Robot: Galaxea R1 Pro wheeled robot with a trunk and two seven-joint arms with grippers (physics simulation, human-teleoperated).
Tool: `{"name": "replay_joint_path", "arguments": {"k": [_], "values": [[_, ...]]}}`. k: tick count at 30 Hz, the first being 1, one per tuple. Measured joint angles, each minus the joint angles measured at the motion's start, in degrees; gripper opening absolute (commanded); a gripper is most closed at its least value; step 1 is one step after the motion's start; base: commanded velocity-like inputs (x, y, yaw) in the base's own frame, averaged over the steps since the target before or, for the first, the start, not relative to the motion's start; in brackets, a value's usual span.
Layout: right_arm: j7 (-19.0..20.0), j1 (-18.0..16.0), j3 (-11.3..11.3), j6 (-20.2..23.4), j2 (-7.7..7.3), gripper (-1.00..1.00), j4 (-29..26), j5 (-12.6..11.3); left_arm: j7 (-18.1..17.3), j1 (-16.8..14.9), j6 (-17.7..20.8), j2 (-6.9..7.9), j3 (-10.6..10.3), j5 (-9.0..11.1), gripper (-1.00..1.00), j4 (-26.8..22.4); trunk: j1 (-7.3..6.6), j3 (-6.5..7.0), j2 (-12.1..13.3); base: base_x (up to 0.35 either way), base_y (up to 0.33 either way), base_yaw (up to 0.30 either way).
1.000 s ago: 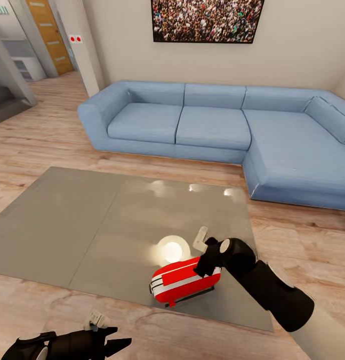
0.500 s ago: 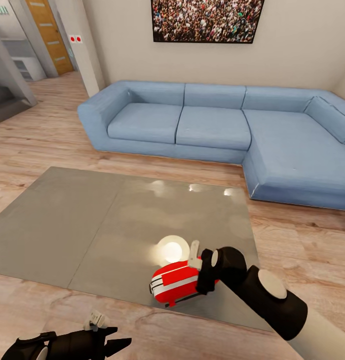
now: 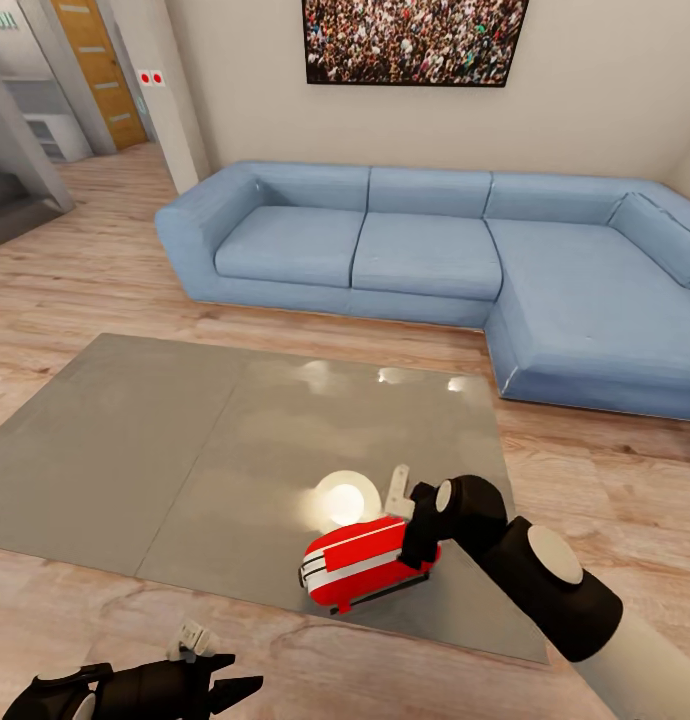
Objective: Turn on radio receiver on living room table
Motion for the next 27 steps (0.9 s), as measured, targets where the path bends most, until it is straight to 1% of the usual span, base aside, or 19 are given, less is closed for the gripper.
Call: {"name": "replay_joint_path", "arguments": {"k": [2,3,6,9,10,11,14,16,19,22,23,25,26,27], "values": [[0.0,0.0,-0.1,-0.1,0.44,1.0,0.1,0.0,0.0,0.0,0.0,0.0,0.0,0.0,1.0,0.0,0.0,0.0,0.0,0.0,0.0,0.0],[0.0,0.0,-0.2,-0.3,1.12,1.0,0.2,0.0,0.0,0.0,0.0,0.0,0.0,0.0,1.0,0.0,0.0,0.0,0.0,0.0,0.0,0.0],[0.0,0.0,-0.3,-0.4,1.95,1.0,0.5,0.1,0.0,0.0,0.0,0.0,0.0,0.0,1.0,0.0,0.0,0.0,0.0,0.0,0.0,0.0],[0.0,0.0,-0.3,-0.6,3.32,1.0,2.4,0.2,0.0,0.0,0.0,0.0,0.0,0.0,1.0,0.0,0.0,0.0,0.0,0.0,0.0,0.0],[0.0,0.0,-0.4,-1.0,4.09,1.0,3.5,0.5,0.0,0.0,0.0,0.0,0.0,0.0,1.0,0.0,0.0,0.0,0.0,0.0,0.0,0.0],[0.0,0.0,-0.3,-1.3,4.46,1.0,4.1,0.7,0.0,0.0,0.0,0.0,0.0,0.0,1.0,0.0,0.0,0.0,0.0,0.0,0.0,0.0],[0.0,0.0,-0.4,-3.1,6.39,1.0,6.7,2.5,0.0,0.0,0.0,0.0,0.0,0.0,1.0,0.0,0.0,0.0,0.0,0.0,0.0,0.0],[0.0,0.0,-0.4,-3.6,7.12,1.0,7.7,3.1,0.0,0.0,0.0,0.0,0.0,0.0,1.0,0.0,0.0,0.0,0.0,0.0,0.0,0.0],[0.1,0.0,-0.4,-4.1,7.86,1.0,8.9,3.6,0.0,0.0,0.0,0.0,0.0,0.0,1.0,0.0,0.0,0.0,0.0,0.0,0.0,0.0],[0.0,0.0,-0.5,-4.2,7.94,1.0,9.4,3.7,0.0,0.0,0.0,0.0,0.0,0.0,1.0,0.0,0.0,0.0,0.0,0.0,0.0,0.0],[0.0,0.0,-0.6,-4.4,8.05,1.0,10.8,3.6,0.0,0.0,0.0,0.0,0.0,0.0,1.0,0.0,0.0,0.0,0.0,0.0,0.0,0.0],[0.0,0.0,-0.8,-4.8,8.22,1.0,11.5,3.6,0.0,0.0,0.0,0.0,0.0,0.0,1.0,0.0,0.0,0.0,0.0,0.0,0.0,0.0],[0.0,0.0,-1.1,-5.4,8.43,1.0,12.1,3.6,0.0,0.0,0.0,0.0,0.0,0.0,1.0,0.0,0.0,0.0,0.0,0.0,0.0,0.0],[0.0,0.0,-2.0,-6.6,8.9,1.0,13.5,3.6,0.0,0.0,0.0,0.0,0.0,0.0,1.0,0.0,0.0,0.0,0.0,0.0,0.0,0.0]]}}
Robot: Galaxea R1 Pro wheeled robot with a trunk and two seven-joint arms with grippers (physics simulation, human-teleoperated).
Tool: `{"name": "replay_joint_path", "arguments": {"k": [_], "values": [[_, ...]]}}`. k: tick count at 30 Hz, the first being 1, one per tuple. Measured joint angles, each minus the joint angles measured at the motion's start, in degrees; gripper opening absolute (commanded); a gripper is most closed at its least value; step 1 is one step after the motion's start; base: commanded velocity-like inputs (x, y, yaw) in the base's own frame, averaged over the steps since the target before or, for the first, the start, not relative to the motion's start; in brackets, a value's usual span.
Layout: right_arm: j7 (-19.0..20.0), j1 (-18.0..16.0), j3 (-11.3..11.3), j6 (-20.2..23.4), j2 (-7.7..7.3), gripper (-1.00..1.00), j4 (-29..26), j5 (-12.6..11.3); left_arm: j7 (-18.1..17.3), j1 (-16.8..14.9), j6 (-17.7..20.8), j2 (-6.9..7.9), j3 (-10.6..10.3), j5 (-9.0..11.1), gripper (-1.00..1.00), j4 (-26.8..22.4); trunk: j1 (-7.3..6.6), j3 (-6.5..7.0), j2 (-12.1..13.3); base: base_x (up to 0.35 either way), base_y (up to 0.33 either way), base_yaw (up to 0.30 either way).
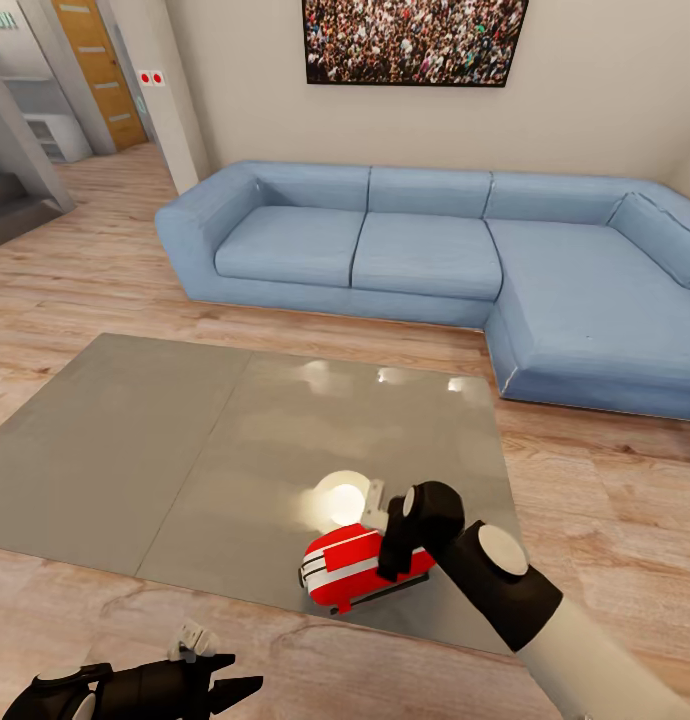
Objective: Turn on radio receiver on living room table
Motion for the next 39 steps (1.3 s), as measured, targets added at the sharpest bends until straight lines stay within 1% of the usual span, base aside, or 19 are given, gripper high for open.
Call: {"name": "replay_joint_path", "arguments": {"k": [4,10,11,20,27,30,32,35,36,37,38,39], "values": [[0.0,0.0,-1.3,-1.0,1.44,1.0,2.4,0.1,0.0,0.0,0.0,0.0,0.0,0.0,1.0,0.0,0.0,0.0,0.0,0.0,0.0,0.0],[0.0,0.0,-1.5,-1.4,1.7,1.0,2.9,0.1,0.0,0.0,0.0,0.0,0.0,0.0,1.0,0.0,0.0,0.0,0.0,0.0,0.0,0.0],[0.0,0.0,-1.6,-1.4,1.7,-1.0,2.9,0.1,0.0,0.0,0.0,0.0,0.0,0.0,1.0,0.0,0.0,0.0,0.0,0.0,0.0,0.0],[0.0,0.0,-2.2,-1.4,1.71,-1.0,3.0,0.1,0.0,0.0,0.0,0.0,0.0,0.0,1.0,0.0,0.0,0.0,0.0,0.0,0.0,0.0],[-0.1,0.0,-2.3,-1.8,1.66,-1.0,2.9,0.3,0.0,0.0,0.0,0.0,0.0,0.0,1.0,0.0,0.0,0.0,0.0,0.0,0.0,0.0],[0.0,0.0,-2.3,-1.7,1.64,-1.0,2.4,2.1,0.0,0.0,0.0,0.0,0.0,0.0,1.0,0.0,0.0,0.0,0.0,0.0,0.0,0.0],[0.0,0.0,-2.5,-1.8,1.63,-1.0,1.5,3.9,0.0,0.0,0.0,0.0,0.0,0.0,1.0,0.0,0.0,0.0,0.0,0.0,0.0,0.0],[0.8,0.0,-4.0,-1.8,1.43,-1.0,-2.1,4.8,0.0,0.0,0.0,0.0,0.0,0.0,1.0,0.0,0.0,0.0,0.0,0.0,0.0,0.0],[1.7,0.0,-4.8,-1.7,1.31,-1.0,-4.0,5.0,0.0,0.0,0.0,0.0,0.0,0.0,1.0,0.0,0.0,0.0,0.0,0.0,0.0,0.0],[3.8,0.0,-6.2,-1.7,1.18,-1.0,-6.8,5.5,0.0,0.0,0.0,0.0,0.0,0.0,1.0,0.0,0.0,0.0,0.0,0.0,0.0,0.0],[11.7,0.0,-9.7,-1.1,0.93,-1.0,-13.1,10.5,0.0,0.0,0.0,0.0,0.0,0.0,1.0,0.0,0.0,0.0,0.0,0.0,0.0,0.0],[11.2,-0.1,-10.3,-2.3,1.02,-1.0,-14.7,11.5,0.0,0.0,0.0,0.0,0.0,0.0,1.0,0.0,0.0,0.01,0.0,0.0,0.0,0.0]]}}
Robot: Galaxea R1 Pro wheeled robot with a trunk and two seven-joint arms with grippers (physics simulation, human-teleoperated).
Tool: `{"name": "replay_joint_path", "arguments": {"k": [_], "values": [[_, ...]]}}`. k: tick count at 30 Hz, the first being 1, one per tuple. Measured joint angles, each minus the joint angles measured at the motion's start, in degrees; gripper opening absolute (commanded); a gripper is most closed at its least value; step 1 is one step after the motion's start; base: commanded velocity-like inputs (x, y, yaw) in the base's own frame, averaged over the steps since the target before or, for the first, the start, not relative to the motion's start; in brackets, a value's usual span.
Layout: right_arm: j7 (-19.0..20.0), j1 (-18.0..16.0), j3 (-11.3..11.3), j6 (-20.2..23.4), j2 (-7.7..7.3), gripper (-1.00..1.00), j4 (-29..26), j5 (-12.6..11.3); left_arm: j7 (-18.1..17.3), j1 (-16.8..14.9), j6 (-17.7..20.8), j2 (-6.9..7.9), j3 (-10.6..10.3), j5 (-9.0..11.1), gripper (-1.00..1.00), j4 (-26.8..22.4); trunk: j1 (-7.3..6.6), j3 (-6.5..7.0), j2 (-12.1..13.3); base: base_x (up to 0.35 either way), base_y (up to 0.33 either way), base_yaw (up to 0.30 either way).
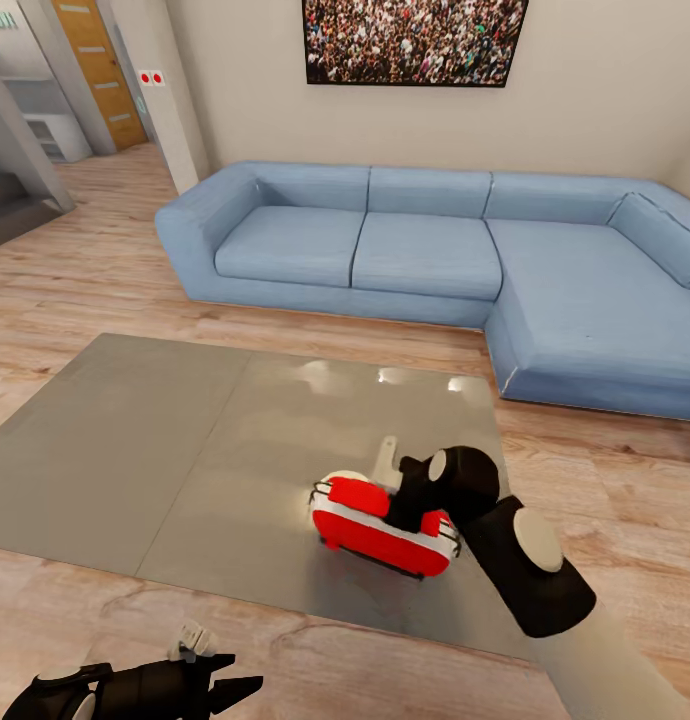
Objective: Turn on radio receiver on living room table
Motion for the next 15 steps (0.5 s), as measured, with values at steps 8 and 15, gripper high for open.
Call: {"name": "replay_joint_path", "arguments": {"k": [8,15], "values": [[0.5,-3.2,-1.6,0.5,-0.02,-1.0,0.2,-0.2,0.0,0.0,0.0,0.0,0.0,0.0,1.0,0.0,0.0,-0.01,0.0,0.0,0.0,0.0],[0.5,-3.4,-2.3,0.6,-0.01,-1.0,0.1,-0.2,0.0,0.0,0.0,0.0,0.0,-0.1,1.0,0.0,0.0,-0.01,0.0,0.0,0.0,0.0]]}}
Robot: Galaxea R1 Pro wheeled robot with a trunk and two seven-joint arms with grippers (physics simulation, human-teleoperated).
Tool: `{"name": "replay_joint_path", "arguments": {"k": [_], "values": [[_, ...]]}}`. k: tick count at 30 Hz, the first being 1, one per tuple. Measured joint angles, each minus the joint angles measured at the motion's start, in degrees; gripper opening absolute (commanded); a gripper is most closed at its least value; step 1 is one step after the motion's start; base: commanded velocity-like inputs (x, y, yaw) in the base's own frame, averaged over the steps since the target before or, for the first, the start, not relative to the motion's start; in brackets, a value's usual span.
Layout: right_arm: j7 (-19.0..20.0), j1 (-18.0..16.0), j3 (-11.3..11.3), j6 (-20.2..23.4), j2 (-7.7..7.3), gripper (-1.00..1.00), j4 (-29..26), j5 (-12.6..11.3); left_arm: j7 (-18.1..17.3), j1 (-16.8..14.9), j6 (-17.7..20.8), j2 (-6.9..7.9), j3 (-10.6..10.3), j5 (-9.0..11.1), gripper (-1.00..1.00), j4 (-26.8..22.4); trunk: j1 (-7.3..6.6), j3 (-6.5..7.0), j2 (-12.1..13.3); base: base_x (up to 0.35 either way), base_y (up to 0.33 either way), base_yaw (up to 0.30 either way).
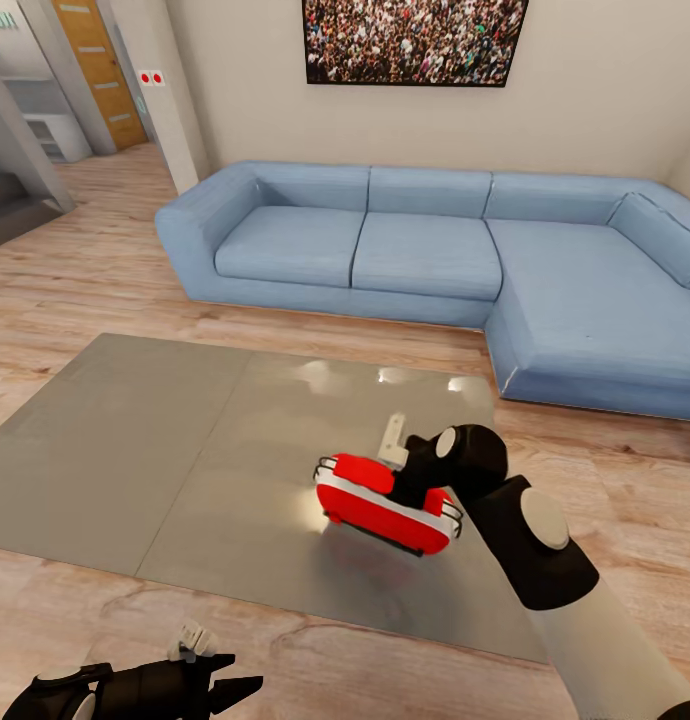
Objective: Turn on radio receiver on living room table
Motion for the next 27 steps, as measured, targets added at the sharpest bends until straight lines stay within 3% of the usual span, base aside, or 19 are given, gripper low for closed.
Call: {"name": "replay_joint_path", "arguments": {"k": [3,6,10,18,23,27], "values": [[-0.1,0.0,-3.0,-0.2,-0.02,-1.0,-0.1,0.5,0.0,0.0,0.0,0.0,0.0,0.0,1.0,0.0,0.0,0.0,0.0,0.0,0.0,0.0],[-0.1,0.0,-3.5,-0.1,-0.03,-1.0,-0.1,1.7,0.0,0.0,0.0,0.0,0.0,0.0,1.0,0.0,0.0,0.0,0.0,0.0,0.0,0.0],[-0.1,0.0,-3.8,-0.1,0.11,-1.0,-0.1,5.5,0.0,0.0,0.0,0.0,-0.1,0.0,1.0,-0.2,0.0,0.0,0.0,0.0,0.0,0.0],[0.0,0.0,-3.8,0.1,0.09,-1.0,-0.1,6.0,-0.2,0.0,0.1,-0.09,-0.1,0.6,1.0,-2.0,0.0,0.0,0.0,0.0,0.0,0.0],[0.0,0.0,-3.9,0.1,0.17,-1.0,-0.1,6.0,-0.2,-2.9,3.0,-2.41,-0.2,0.7,1.0,-2.5,0.0,0.0,0.0,0.0,0.0,0.0],[0.0,0.0,-3.9,0.0,0.17,-1.0,-0.1,6.0,-0.2,-7.1,6.4,-4.1,-0.2,0.8,1.0,-2.5,0.0,0.0,0.0,0.0,0.0,0.0]]}}
